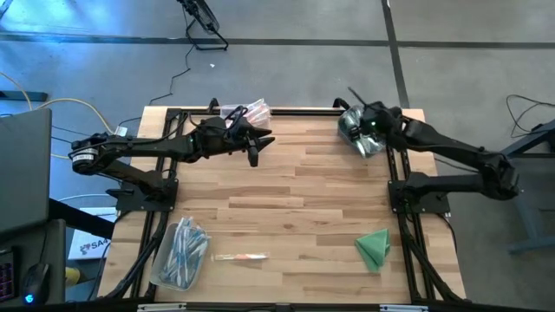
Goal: Pick & Place Toothbrushes
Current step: Put the green toothbrush into the blue bin
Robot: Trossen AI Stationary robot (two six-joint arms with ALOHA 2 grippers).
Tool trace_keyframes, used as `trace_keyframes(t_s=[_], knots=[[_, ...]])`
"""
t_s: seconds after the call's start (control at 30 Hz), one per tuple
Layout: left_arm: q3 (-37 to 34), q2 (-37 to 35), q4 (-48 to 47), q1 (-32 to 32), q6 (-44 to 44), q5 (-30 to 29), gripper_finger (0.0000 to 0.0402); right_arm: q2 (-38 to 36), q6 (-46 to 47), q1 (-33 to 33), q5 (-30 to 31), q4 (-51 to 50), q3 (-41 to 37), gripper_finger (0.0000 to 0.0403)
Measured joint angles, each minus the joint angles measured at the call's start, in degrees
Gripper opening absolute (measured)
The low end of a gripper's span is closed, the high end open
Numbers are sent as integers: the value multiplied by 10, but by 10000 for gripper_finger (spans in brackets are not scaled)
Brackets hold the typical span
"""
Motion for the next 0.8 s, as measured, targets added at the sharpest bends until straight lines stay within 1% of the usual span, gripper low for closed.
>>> trace_keyframes(t_s=[0.13, 0.2, 0.3, 0.53, 0.8], knots=[[0, 0, 2, 0, 0, 0, 139, 29, 21, 0, 11, -40, 0, 20], [0, 0, 2, 0, 0, 0, 139, 41, 21, 0, 32, -39, 0, 20], [0, 0, 2, 0, 0, 0, 139, 63, 21, -2, 40, -38, 0, 20], [0, 0, 2, 0, -2, 0, 139, 113, 26, -13, 32, -40, 0, 20], [0, 0, 1, 0, -2, 0, 139, 151, 42, -16, -3, -42, 0, 20]])
